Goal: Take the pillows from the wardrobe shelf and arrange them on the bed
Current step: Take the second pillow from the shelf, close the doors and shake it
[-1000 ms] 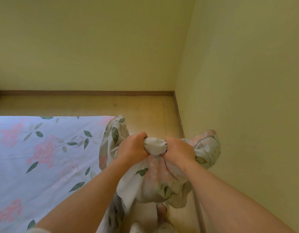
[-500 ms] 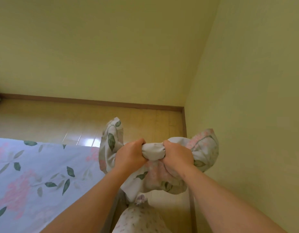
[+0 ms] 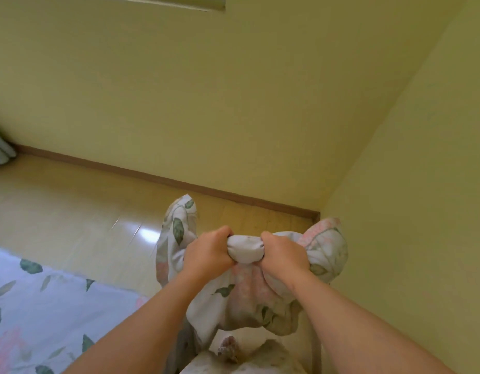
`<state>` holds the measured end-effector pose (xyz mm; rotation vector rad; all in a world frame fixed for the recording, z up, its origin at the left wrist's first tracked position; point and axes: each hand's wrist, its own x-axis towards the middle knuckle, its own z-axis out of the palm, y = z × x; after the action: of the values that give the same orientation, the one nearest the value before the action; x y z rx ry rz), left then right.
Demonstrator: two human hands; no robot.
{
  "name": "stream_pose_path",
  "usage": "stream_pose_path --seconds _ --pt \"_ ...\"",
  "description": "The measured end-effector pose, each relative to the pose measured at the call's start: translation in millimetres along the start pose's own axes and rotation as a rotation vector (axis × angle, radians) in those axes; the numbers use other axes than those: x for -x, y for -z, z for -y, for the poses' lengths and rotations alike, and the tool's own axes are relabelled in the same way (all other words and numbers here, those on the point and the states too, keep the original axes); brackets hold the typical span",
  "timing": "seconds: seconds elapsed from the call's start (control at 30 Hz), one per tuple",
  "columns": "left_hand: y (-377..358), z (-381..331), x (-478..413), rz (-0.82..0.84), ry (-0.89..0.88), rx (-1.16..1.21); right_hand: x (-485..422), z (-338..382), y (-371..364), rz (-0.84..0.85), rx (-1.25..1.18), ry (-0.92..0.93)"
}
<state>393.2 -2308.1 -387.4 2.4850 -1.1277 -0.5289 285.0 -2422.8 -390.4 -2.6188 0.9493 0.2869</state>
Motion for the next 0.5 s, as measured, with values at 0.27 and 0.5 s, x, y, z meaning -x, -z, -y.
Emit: stream_pose_path --seconds 0.27,0.5 --pt "25 21 -91 -0.021 0.129 -0.01 -113 12 22 0.039 0.058 0.143" --pt "49 44 -196 -0.086 0.344 0.053 -251 27 50 0.089 0.12 0.354"
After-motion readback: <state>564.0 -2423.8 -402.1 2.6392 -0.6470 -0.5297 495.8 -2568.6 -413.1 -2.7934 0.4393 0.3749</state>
